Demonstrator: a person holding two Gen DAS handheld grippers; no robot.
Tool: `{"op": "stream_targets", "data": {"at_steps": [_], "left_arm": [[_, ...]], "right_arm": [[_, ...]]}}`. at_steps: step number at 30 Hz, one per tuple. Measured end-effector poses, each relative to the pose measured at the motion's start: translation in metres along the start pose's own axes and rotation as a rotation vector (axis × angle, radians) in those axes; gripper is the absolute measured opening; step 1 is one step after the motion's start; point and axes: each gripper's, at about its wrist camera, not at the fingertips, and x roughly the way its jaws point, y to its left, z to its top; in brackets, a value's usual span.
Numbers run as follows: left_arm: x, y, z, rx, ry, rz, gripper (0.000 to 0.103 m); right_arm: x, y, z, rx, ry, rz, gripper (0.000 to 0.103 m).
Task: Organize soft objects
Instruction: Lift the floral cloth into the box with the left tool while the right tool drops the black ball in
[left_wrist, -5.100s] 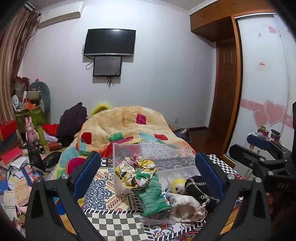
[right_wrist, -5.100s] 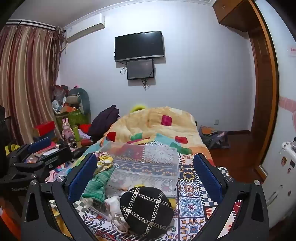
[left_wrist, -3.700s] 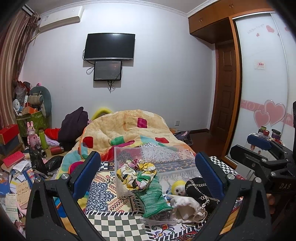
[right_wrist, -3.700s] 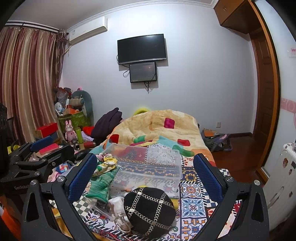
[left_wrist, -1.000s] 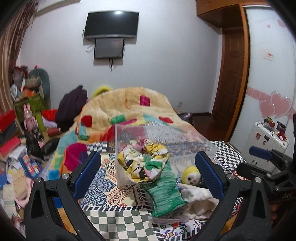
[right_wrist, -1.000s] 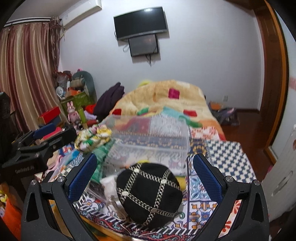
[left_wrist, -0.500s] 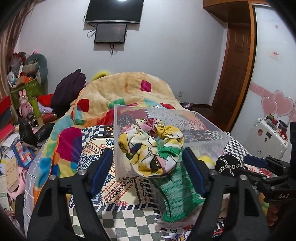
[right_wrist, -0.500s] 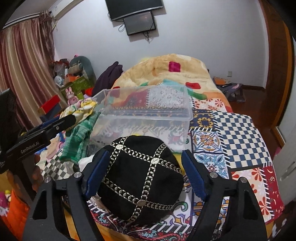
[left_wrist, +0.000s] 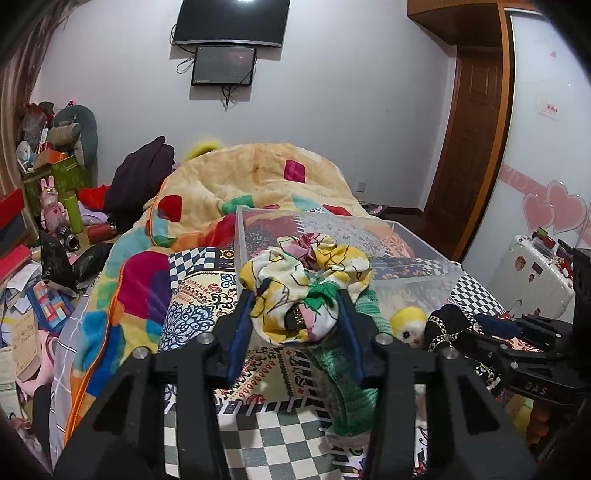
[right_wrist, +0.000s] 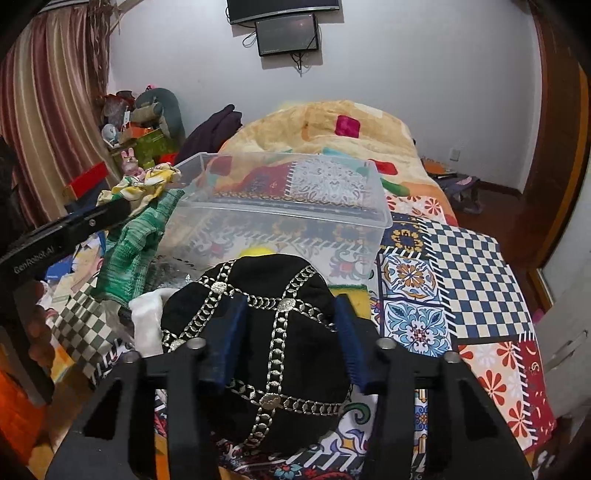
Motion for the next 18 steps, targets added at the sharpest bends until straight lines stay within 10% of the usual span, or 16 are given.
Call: {"op": "stream_targets", "data": {"at_steps": [6,18], "left_arm": [[-0.006,0.003,0.003,0.003,-0.022,-0.001,0.019],[-0.025,-0.002,0.016,0.027,-0.079,-0.013,0.016]], "right_arm": [[-0.004,0.000,0.001,-0.003,-0.022,0.002,0.018],[-0.037,-0.001,0.020,0.017,-0.156,-0.005,0.013]]}}
